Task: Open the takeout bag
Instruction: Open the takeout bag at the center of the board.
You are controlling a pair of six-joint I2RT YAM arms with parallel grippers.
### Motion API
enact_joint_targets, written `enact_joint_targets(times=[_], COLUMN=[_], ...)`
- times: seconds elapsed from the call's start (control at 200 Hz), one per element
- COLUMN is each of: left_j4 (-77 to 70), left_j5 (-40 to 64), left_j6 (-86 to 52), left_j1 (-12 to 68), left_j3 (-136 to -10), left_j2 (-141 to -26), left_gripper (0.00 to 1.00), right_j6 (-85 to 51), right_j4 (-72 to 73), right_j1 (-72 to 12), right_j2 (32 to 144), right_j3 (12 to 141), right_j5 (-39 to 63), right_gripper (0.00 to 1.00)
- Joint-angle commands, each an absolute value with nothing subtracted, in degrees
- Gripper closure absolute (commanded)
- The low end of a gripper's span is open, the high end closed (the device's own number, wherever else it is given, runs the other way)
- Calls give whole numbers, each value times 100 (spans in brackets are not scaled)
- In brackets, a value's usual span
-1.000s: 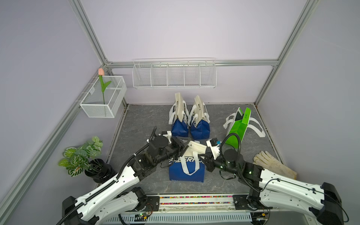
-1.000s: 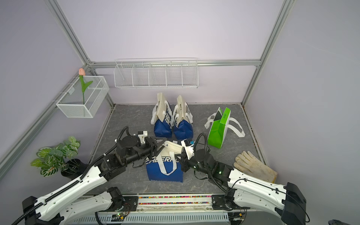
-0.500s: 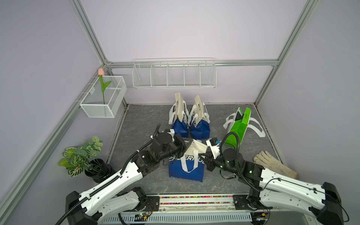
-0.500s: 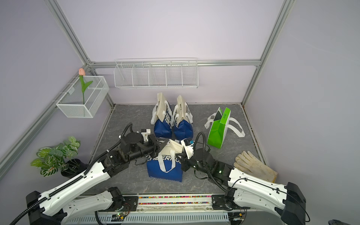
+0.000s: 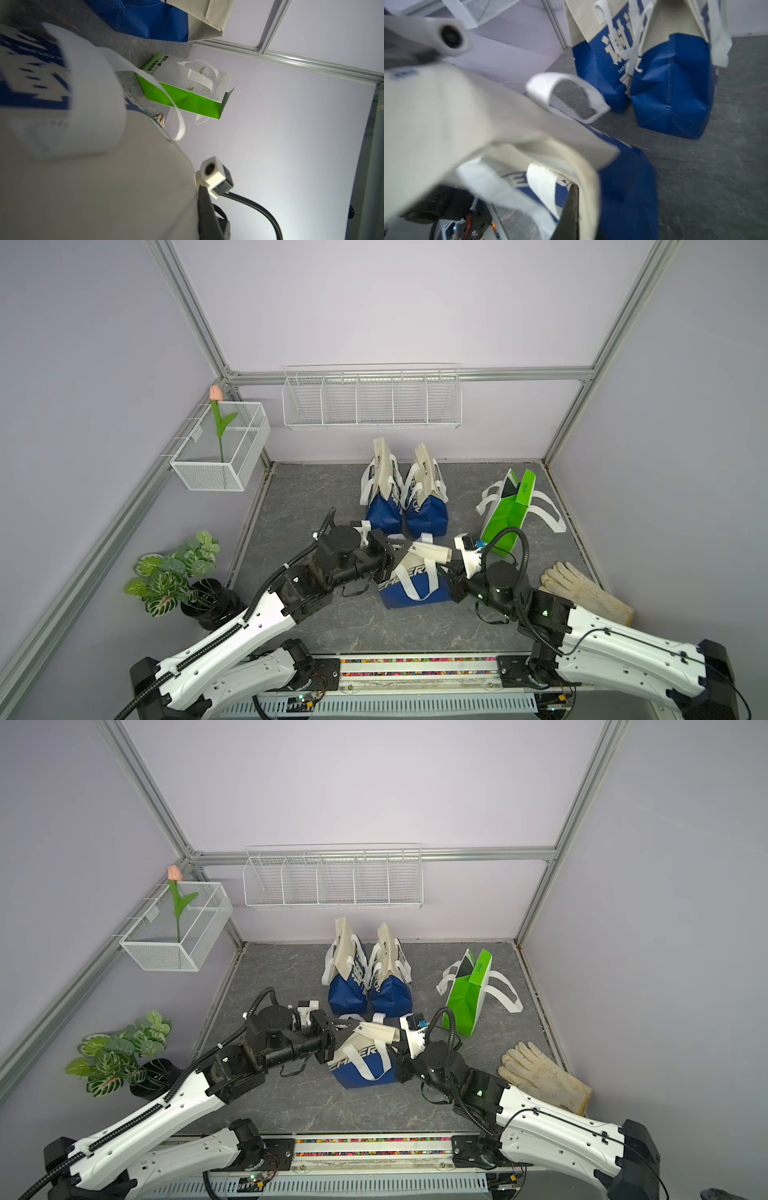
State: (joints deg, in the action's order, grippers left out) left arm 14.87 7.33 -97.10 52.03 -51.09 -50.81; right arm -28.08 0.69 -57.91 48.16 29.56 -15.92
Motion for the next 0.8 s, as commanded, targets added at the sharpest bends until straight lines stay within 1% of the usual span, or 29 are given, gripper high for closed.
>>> enact_joint_targets(times=[0.0, 0.035, 0.095, 0.13, 0.14, 0.165, 0.205, 0.265, 0.29, 0.445, 0.58, 0.6, 0.63, 0.645, 0.695, 0.795], left_j4=[1030, 1056, 1038, 1046, 1052, 1068, 1079, 1156, 1182, 1395, 1511, 1525, 1543, 1541, 1542, 1512], left_j5=[569, 592, 644, 678, 688, 701, 746, 771, 770, 671, 674, 678, 677, 684, 681, 690], left_j6=[-9954, -9954, -9962, -9968, -9969, -9961, -9924, -9844, -9805, -9604, -9529, -9529, -9512, -9512, -9497, -9502], left_j1=[5173, 5164, 5172, 5168, 5166, 5168, 5163, 5163, 5163, 5140, 5101, 5098, 5095, 5096, 5083, 5087], left_j3=[-5275, -5240, -5141, -5112, -5101, -5100, -5098, -5157, -5175, -5310, -5395, -5403, -5428, -5436, -5456, -5484], left_j2=[-4814, -4837, -4861, -4891, -4905, -4921, -4981, -5028, -5042, -5054, -5072, -5083, -5087, -5088, -5104, -5123], left_gripper=[100, 100, 100, 100, 100, 100, 100, 100, 100, 100, 100, 100, 100, 100, 100, 100], right_j6=[-2815, -2781, -2636, -2538, -2502, -2439, -2358, -2280, -2226, -1917, -1702, -1649, -1606, -1572, -1419, -1125], right_j4=[-737, -895, -1459, -1858, -1963, -2265, -2788, -3620, -3951, -5651, -6632, -6719, -6841, -6898, -6973, -6892], right_j1=[-5708, -5786, -6000, -6212, -6286, -6458, -6688, -6931, -7037, -7597, -7695, -7695, -7693, -7693, -7699, -7699], right_j2=[4824, 4717, 4587, 4524, 4508, 4488, 4515, 4703, 4824, 5850, 6818, 6949, 7158, 7249, 7525, 7881], right_j3=[2804, 2925, 3334, 3610, 3708, 3927, 4328, 4970, 5333, 6806, 8072, 8227, 8456, 8557, 8825, 9156], right_j5=[-1776, -1840, -2021, -2268, -2347, -2541, -2795, -3047, -3145, -3884, -4216, -4257, -4346, -4376, -4496, -4764], right_gripper=[92, 84, 59, 44, 41, 37, 33, 18, 14, 10, 6, 5, 0, 2, 11, 12])
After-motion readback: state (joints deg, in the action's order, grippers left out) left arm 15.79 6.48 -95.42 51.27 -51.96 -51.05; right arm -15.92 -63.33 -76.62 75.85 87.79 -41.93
